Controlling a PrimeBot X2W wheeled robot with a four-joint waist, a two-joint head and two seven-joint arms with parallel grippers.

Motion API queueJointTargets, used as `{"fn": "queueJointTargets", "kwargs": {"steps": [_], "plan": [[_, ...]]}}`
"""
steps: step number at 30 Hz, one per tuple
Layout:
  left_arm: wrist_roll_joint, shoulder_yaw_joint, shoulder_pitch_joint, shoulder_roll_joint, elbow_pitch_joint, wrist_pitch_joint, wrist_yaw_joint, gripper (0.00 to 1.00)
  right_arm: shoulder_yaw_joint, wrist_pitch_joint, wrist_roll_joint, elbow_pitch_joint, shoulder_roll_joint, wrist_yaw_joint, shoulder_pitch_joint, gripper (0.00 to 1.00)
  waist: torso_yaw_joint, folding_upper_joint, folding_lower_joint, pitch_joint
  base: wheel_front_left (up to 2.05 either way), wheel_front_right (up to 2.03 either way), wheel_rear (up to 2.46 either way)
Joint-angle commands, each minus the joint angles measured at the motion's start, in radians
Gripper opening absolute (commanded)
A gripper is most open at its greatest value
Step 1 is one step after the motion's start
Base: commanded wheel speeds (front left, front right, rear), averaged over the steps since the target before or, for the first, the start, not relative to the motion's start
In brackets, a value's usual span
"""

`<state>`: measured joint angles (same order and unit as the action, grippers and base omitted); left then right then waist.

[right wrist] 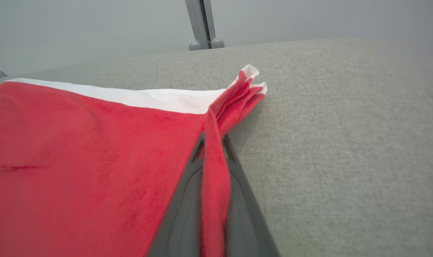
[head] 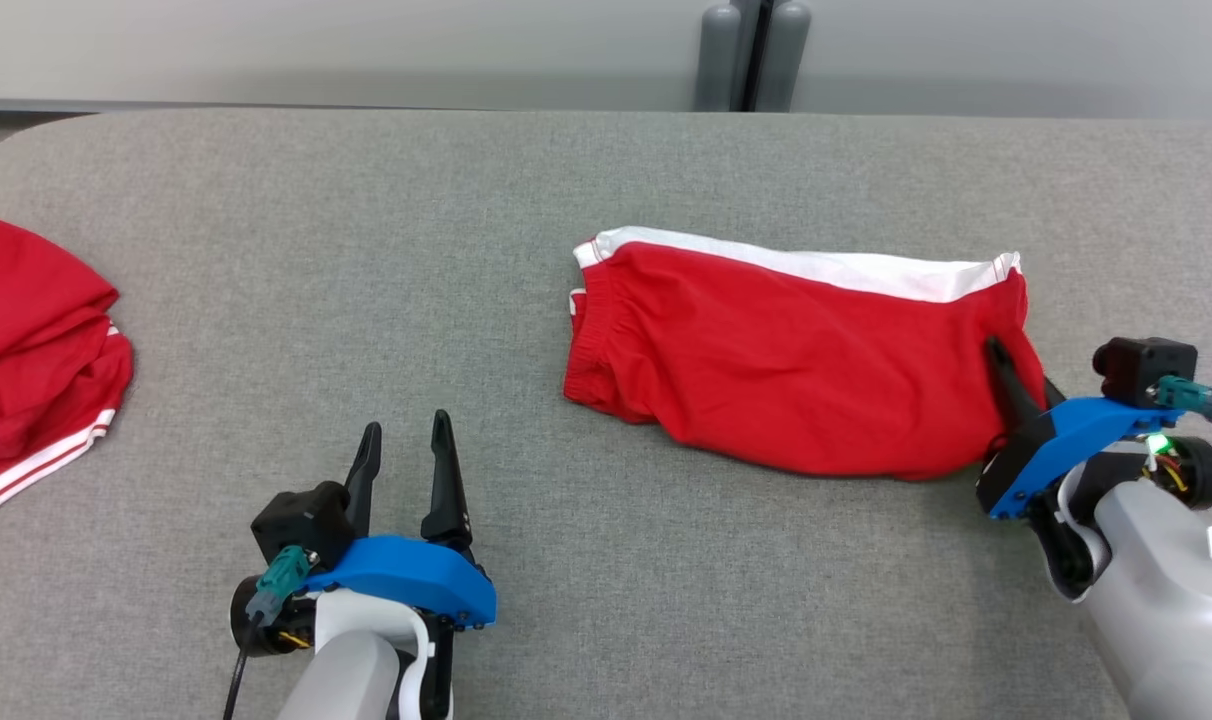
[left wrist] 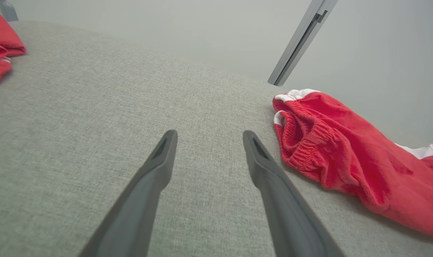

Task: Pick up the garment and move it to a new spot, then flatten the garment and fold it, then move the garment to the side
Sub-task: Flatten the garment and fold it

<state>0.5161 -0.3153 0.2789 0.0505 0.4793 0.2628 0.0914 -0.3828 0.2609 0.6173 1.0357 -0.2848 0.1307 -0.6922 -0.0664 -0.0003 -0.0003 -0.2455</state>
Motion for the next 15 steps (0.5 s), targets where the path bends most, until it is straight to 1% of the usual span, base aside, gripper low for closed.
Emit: {"fn": "queueJointTargets", "kwargs": {"steps": [1,4,8,13,15], "plan": [[-0.010,0.002,-0.010,0.000,-0.002,0.003,-0.004,1.00,0.005,0.005,0.003,-0.018,-0.014,0.000,0.006,0.00,0.005,0.0003,0.0003,0.009,0.00,0.00,0.00],[-0.017,0.002,-0.018,0.001,-0.001,0.003,-0.006,1.00,0.015,0.005,-0.018,-0.068,-0.013,0.000,-0.003,0.00,-0.004,0.0003,0.0003,0.009,0.00,0.00,0.00],[-0.013,-0.002,-0.014,0.000,-0.005,0.003,-0.007,1.00,0.003,0.005,-0.044,-0.148,0.020,0.000,-0.024,0.00,-0.019,0.0003,0.0003,0.002,0.00,0.00,0.00],[0.003,-0.023,-0.010,0.000,-0.008,0.003,-0.009,1.00,-0.071,0.005,-0.048,-0.230,0.071,0.000,-0.033,0.00,-0.059,0.0003,0.0003,-0.003,0.00,0.00,0.00],[0.011,-0.037,-0.010,0.000,-0.011,0.003,-0.005,1.00,-0.102,0.005,-0.039,-0.240,0.090,0.000,-0.039,0.00,-0.081,0.0003,0.0003,-0.006,0.00,0.00,0.00]]}}
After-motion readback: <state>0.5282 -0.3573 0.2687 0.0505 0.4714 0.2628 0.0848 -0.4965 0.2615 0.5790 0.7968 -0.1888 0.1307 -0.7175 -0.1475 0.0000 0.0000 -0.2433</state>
